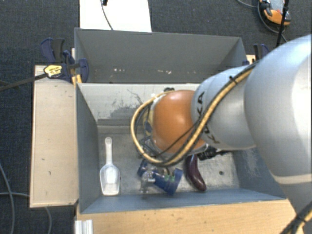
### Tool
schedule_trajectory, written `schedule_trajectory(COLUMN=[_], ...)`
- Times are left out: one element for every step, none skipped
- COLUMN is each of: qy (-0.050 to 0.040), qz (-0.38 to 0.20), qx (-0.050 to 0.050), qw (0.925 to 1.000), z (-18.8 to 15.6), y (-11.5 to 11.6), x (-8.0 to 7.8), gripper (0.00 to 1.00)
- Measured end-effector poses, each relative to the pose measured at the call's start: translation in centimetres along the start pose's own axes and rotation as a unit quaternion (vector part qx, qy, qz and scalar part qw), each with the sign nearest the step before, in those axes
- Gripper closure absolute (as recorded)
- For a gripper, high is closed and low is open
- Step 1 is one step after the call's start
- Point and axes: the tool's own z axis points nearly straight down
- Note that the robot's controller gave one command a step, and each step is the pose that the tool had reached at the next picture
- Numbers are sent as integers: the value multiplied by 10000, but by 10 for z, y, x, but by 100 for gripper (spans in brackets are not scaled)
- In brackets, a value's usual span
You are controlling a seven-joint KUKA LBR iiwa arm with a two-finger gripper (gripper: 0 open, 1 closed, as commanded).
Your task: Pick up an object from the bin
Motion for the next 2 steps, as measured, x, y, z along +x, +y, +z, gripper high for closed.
schedule_trajectory(qy=[-29, -23], qz=[-289, 155], qx=[-7, -11], qw=[9996, 9999], z=[-19, 14], y=[-30, -46], x=[-6, 1], gripper=[0, 0])
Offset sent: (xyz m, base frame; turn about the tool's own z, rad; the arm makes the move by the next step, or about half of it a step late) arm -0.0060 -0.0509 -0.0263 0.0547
